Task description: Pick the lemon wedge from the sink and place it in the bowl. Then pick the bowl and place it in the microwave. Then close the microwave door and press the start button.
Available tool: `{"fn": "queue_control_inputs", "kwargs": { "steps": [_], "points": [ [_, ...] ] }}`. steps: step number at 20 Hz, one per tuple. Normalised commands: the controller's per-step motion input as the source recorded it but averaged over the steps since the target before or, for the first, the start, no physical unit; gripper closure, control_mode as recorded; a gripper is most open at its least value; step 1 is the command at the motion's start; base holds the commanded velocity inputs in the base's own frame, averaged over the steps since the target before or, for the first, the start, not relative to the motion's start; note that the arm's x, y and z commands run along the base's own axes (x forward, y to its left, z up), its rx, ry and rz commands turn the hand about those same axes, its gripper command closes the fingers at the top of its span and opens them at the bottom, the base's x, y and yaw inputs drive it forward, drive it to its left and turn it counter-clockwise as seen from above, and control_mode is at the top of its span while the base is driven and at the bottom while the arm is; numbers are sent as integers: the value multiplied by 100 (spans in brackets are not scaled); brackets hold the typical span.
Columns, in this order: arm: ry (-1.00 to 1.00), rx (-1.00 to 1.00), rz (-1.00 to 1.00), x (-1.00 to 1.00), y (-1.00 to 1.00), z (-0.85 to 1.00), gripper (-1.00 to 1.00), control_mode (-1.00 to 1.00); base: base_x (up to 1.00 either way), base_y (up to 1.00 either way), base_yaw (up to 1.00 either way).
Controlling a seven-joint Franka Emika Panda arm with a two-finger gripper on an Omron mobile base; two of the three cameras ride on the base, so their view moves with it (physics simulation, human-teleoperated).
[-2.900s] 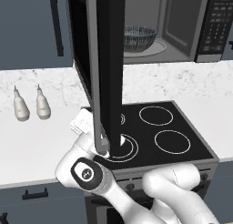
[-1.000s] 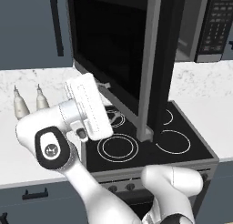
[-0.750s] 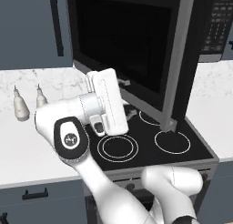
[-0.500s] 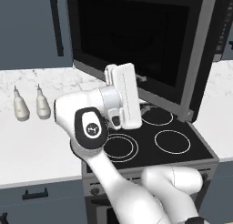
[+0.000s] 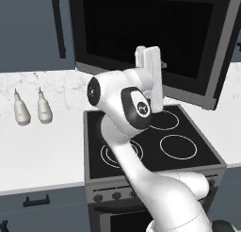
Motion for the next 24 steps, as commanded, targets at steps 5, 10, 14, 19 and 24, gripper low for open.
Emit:
{"fn": "queue_control_inputs", "kwargs": {
  "steps": [5, 10, 14, 19, 24],
  "points": [
    [-2, 16, 27, 72, -29, 16, -100, -100, 0, 0, 0],
    [0, 16, 28, 80, -17, 2, -100, -100, 0, 0, 0],
    [0, 16, 29, 80, -12, 0, -100, -100, 0, 0, 0],
    [0, 16, 28, 74, -8, 0, -100, -100, 0, 0, 0],
    [0, 14, 24, 67, 0, 0, -100, -100, 0, 0, 0]
  ]
}}
